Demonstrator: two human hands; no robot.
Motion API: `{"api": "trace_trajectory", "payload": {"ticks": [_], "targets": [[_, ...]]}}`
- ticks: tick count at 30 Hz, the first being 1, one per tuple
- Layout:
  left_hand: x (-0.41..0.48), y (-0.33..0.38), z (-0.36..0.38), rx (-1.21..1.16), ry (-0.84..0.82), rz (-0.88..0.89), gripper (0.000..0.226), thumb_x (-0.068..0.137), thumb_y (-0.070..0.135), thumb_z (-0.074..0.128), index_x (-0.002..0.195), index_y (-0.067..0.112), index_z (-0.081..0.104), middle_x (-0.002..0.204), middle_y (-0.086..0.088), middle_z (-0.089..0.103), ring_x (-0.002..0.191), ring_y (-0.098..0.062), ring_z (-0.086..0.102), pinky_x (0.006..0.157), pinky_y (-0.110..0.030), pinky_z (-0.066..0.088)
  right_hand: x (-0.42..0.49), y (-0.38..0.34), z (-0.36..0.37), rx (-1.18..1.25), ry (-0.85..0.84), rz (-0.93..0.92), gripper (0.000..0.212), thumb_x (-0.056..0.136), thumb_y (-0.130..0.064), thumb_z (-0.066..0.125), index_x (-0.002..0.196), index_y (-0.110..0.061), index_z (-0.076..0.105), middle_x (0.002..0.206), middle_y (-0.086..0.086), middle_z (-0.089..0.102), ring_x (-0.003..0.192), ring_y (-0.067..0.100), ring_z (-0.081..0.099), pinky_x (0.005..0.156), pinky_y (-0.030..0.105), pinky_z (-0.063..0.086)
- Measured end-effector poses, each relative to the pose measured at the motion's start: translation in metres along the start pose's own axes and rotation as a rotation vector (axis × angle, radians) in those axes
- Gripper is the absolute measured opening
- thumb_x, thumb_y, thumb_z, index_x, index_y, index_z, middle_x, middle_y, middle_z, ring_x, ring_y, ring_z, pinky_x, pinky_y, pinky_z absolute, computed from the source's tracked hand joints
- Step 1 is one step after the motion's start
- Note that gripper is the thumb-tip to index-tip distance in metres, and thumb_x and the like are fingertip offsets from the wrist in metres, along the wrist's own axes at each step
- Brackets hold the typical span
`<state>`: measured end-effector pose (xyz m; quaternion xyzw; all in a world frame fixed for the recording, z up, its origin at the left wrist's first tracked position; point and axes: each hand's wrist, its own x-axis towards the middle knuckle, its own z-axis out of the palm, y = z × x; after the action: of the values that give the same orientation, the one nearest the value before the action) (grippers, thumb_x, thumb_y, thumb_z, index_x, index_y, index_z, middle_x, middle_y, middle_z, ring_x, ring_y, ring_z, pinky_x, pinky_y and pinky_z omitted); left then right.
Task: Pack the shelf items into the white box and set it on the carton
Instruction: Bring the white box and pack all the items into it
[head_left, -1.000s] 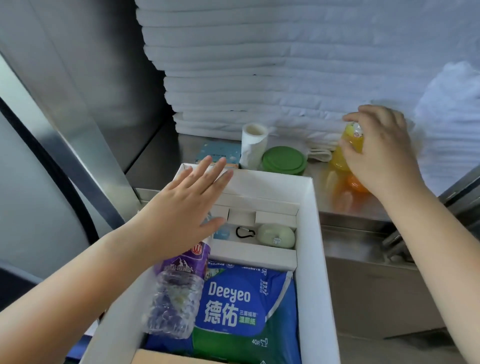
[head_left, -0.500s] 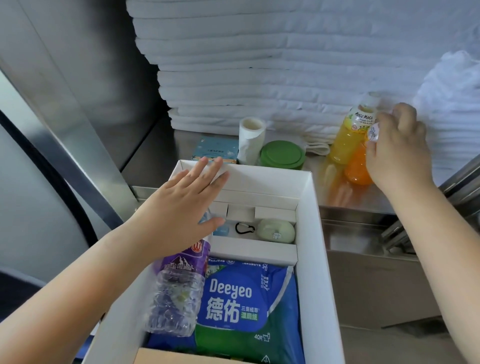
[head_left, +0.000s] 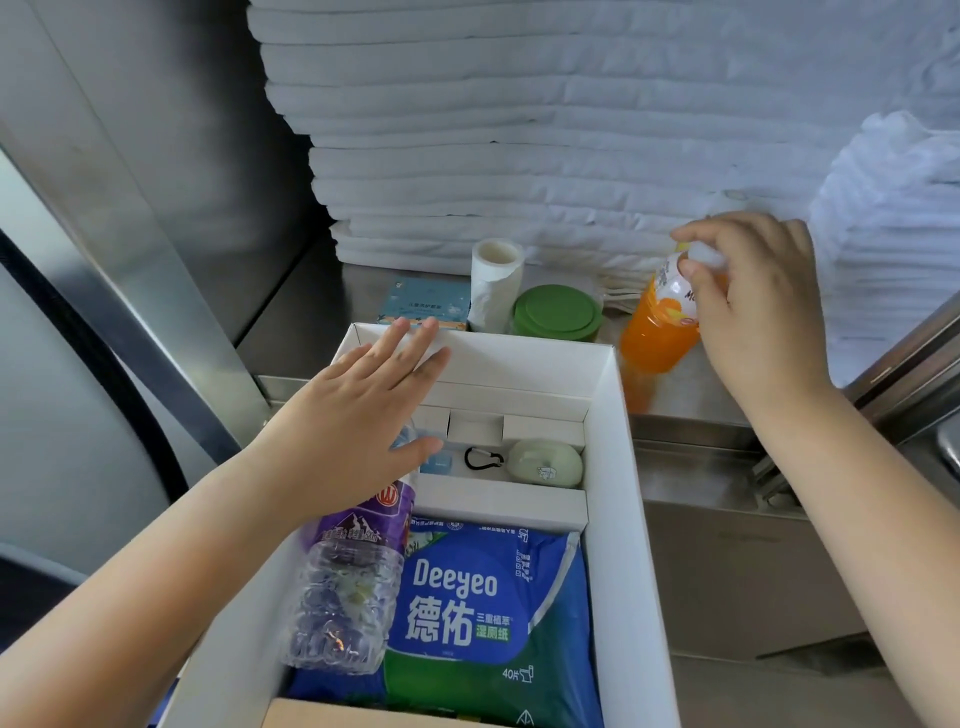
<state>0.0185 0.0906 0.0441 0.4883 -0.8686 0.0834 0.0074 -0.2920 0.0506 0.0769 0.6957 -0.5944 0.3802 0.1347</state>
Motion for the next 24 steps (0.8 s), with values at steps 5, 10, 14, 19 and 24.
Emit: {"api": "trace_trajectory", "payload": {"ticks": [5, 10, 14, 19, 24], "targets": [[0.0, 0.001, 0.0, -0.014, -0.004, -0.008, 0.077, 0.083, 0.063, 0.009, 0.146, 0.024, -0.013, 0.14, 0.011, -0.039, 0.128, -0.009, -0.039, 0.099, -0.023, -0.026, 0.004, -0.041, -0.017, 0.205, 0.085, -0.039, 0.025, 0.091, -0.014, 0.053, 0.113, -0.017, 0.062, 0.111, -0.004, 0.055, 0.11, 0.017, 0.042, 0.09, 0.013, 0.03], [0.0, 0.001, 0.001, -0.032, 0.009, -0.016, 0.077, 0.087, 0.062, 0.016, 0.148, 0.023, -0.011, 0.142, 0.011, -0.035, 0.127, -0.009, -0.038, 0.101, -0.025, -0.024, 0.008, -0.071, -0.034, 0.255, 0.139, -0.161, 0.023, 0.091, -0.013, 0.054, 0.112, -0.014, 0.063, 0.113, 0.002, 0.058, 0.11, 0.018, 0.044, 0.09, 0.02, 0.037], [0.0, 0.0, 0.001, -0.044, 0.014, -0.018, 0.077, 0.085, 0.065, 0.01, 0.142, 0.025, -0.022, 0.142, 0.011, -0.036, 0.126, -0.009, -0.04, 0.099, -0.023, -0.027, 0.011, -0.085, -0.04, 0.381, 0.135, -0.185, 0.02, 0.091, -0.017, 0.056, 0.11, -0.018, 0.063, 0.109, -0.007, 0.054, 0.103, 0.009, 0.046, 0.082, 0.02, 0.041], [0.0, -0.001, 0.005, -0.026, -0.004, 0.003, 0.084, 0.071, 0.081, -0.009, 0.129, 0.029, -0.041, 0.136, 0.011, -0.045, 0.128, -0.009, -0.04, 0.098, -0.023, -0.029, -0.002, -0.095, -0.022, 0.593, -0.107, -0.05, 0.015, 0.088, -0.021, 0.063, 0.102, -0.016, 0.062, 0.101, -0.006, 0.055, 0.091, 0.004, 0.054, 0.078, 0.031, 0.049], [0.0, -0.002, 0.009, -0.006, 0.002, 0.007, 0.096, 0.066, 0.087, -0.01, 0.139, 0.028, -0.029, 0.134, 0.011, -0.047, 0.128, -0.01, -0.041, 0.099, -0.025, -0.028, -0.025, -0.1, 0.0, 0.398, -0.207, -0.133, 0.022, 0.084, -0.035, 0.061, 0.095, -0.016, 0.058, 0.094, -0.009, 0.048, 0.08, -0.001, 0.045, 0.067, 0.017, 0.039]]}}
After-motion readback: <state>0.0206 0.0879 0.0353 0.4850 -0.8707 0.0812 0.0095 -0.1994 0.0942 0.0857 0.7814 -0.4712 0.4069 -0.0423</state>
